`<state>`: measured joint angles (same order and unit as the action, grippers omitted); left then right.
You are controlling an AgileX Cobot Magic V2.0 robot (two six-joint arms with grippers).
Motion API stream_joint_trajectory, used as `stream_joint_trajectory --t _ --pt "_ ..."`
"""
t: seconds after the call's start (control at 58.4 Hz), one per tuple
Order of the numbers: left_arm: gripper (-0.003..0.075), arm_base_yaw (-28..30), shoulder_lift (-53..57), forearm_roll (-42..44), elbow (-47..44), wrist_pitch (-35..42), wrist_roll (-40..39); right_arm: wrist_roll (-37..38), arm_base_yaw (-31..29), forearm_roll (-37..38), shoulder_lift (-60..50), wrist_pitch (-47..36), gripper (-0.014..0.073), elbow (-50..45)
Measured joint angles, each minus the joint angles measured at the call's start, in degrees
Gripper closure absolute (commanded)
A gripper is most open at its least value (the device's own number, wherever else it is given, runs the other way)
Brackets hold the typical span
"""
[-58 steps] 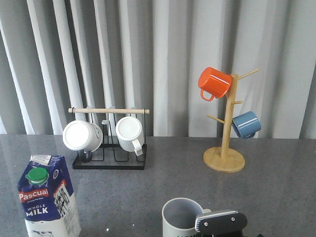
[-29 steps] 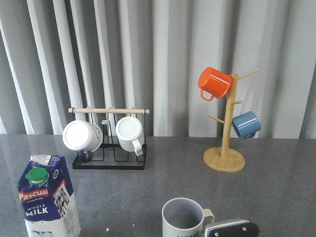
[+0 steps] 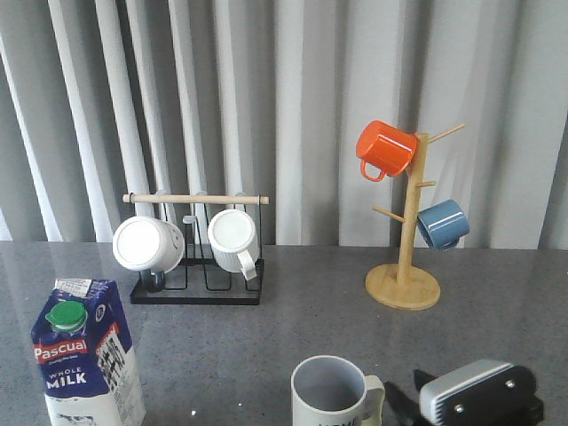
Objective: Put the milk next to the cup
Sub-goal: 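Slide the white mug with the right gripper toward the table's middle, then open the right gripper and withdraw it from the mug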
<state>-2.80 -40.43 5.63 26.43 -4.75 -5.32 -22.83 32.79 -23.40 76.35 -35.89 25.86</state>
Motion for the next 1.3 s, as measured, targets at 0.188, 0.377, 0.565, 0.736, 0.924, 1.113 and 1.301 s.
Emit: stream_joint_trajectory --t 0.188,0.377,0.565,0.736,0.924,1.113,1.301 --pt "0.0164 0.00 0.00 0.00 0.00 0.00 0.00 7.03 -11.65 12.57 -12.70 10.75 0.0321 -0.31" --pt "0.0164 0.00 0.00 0.00 0.00 0.00 0.00 19.84 -23.54 25.31 -25.88 15.97 0.0461 -0.31" --pt "0.0164 0.00 0.00 0.00 0.00 0.00 0.00 26.71 -30.67 31.25 -37.24 19.69 0.0605 -0.31" --pt "0.0164 0.00 0.00 0.00 0.00 0.00 0.00 27.82 -32.14 31.46 -41.77 22.32 0.0603 -0.31" --pt "0.0164 0.00 0.00 0.00 0.00 0.00 0.00 27.95 -32.21 31.46 -42.00 22.75 0.0603 -0.45" --pt "0.0164 0.00 0.00 0.00 0.00 0.00 0.00 27.95 -32.21 31.46 -42.00 22.99 0.0603 -0.58" --pt "0.0164 0.00 0.00 0.00 0.00 0.00 0.18 27.95 -32.21 31.46 -42.00 22.99 0.0603 -0.58"
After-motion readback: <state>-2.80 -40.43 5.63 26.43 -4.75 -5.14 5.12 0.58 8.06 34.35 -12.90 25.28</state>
